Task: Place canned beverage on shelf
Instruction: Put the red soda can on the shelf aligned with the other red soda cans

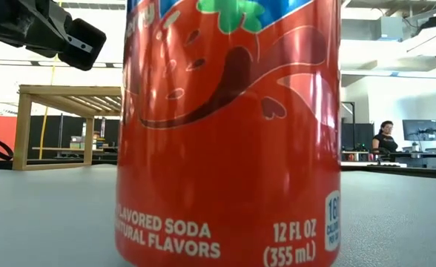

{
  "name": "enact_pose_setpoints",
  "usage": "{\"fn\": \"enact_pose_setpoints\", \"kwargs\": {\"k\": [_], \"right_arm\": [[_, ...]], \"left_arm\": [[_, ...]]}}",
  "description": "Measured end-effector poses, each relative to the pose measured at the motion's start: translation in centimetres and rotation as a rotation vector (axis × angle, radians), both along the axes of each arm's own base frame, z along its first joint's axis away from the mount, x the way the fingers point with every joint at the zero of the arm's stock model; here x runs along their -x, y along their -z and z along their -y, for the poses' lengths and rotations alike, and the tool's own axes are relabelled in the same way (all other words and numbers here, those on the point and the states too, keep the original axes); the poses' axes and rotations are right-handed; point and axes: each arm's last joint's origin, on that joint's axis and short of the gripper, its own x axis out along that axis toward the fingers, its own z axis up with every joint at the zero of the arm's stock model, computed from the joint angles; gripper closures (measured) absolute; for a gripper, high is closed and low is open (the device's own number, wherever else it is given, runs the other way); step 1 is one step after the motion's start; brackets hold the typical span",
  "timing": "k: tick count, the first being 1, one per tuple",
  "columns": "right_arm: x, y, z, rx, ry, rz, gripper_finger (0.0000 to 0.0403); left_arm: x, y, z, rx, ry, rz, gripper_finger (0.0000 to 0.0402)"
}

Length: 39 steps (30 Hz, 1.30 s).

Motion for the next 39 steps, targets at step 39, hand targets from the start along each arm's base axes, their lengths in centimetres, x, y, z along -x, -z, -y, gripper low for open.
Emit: {"fn": "enact_pose_setpoints", "kwargs": {"k": [39], "right_arm": [[-10.9,-2.0,24.9,-0.196,0.238,0.145,0.0183]], "left_arm": [[1.3,1.3,-0.8,-0.136,-0.031,-0.148,0.0401]]}}
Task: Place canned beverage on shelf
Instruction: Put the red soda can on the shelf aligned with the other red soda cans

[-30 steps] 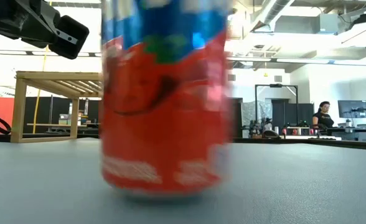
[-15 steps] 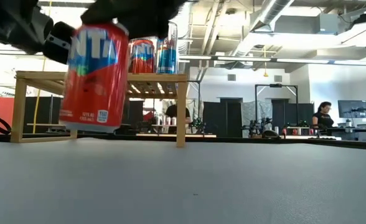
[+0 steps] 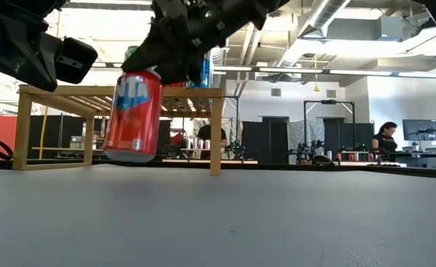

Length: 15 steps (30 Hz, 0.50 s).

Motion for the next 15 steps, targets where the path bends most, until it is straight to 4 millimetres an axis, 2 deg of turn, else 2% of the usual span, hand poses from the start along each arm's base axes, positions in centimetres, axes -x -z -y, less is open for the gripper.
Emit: {"fn": "enact_pose_setpoints", "kwargs": {"k": [5,15], "right_arm": [[-0.2,1.0,1.1,-0.028,0.005,-0.028,0.0182],[-0.5,2.0,1.4,0.002,-0.035,-0.058,0.0153]], "left_arm": [[0.0,0.0,0.0,-0.005,-0.001,0.001,0.0401],[-0.1,-0.1,-0.1,0.020,-0.061,0.008,0.0401]]}}
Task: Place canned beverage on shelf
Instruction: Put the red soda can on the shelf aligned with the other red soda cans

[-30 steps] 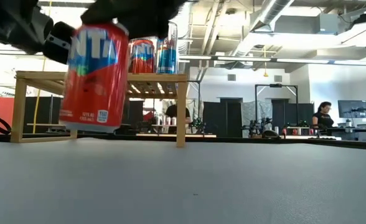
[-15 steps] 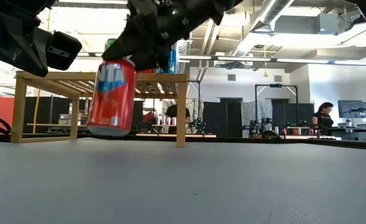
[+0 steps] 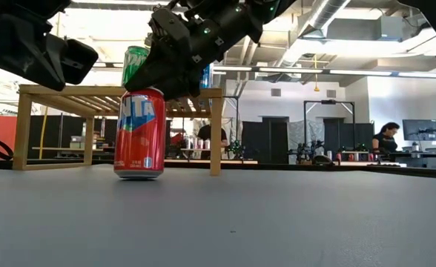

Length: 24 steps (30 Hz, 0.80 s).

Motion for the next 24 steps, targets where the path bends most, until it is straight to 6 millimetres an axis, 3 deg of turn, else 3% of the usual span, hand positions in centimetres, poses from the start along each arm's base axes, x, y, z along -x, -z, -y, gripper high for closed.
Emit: {"fn": "enact_pose_setpoints", "kwargs": {"k": [11,24], "right_arm": [[0.04,-0.01,-0.44,-0.004,-0.051,0.000,0.0148],[-0.12,-0.47,-0.80,-0.027,-0.061,0.003,0.0148]], "left_arm": [[-0.04,-0.13,0.18,0.094,-0.001,-0.016,0.0385],[-0.09,-0.18,0.10,0.098,-0.039,-0.007,0.0232]]}}
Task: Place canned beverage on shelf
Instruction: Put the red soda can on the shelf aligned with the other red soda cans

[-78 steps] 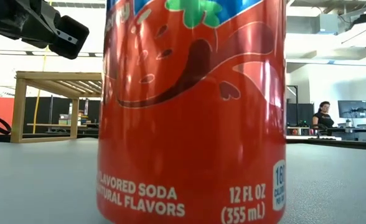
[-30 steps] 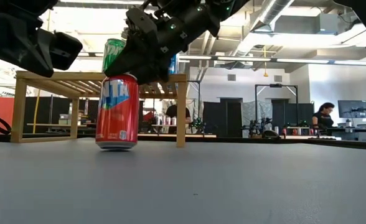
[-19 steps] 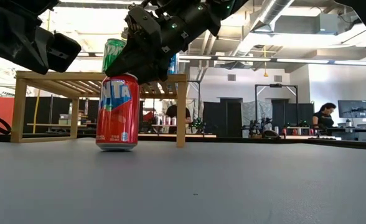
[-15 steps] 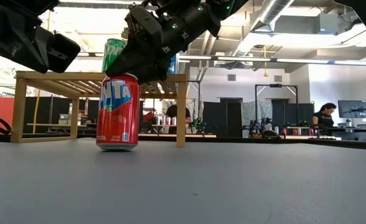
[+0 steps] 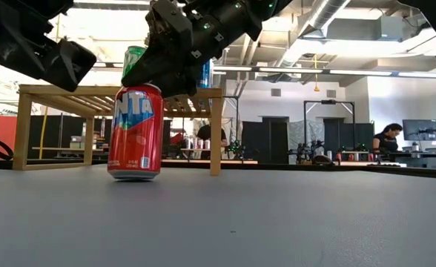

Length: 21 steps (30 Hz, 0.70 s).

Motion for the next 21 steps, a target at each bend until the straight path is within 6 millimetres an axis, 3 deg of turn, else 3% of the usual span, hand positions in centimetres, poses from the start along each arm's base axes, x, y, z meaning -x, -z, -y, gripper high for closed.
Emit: {"fn": "enact_pose_setpoints", "kwargs": {"k": [8,21], "right_arm": [[0.01,-0.01,0.05,-0.010,-0.023,0.001,0.0147],[-0.07,-0.19,-0.08,0.054,-0.130,0.039,0.0147]], "left_arm": [[0.06,0.10,-0.03,0.014,-0.014,-0.017,0.0177],[0.17,0.28,-0.09,-0.003,-0.009,-0.035,0.0172]]}}
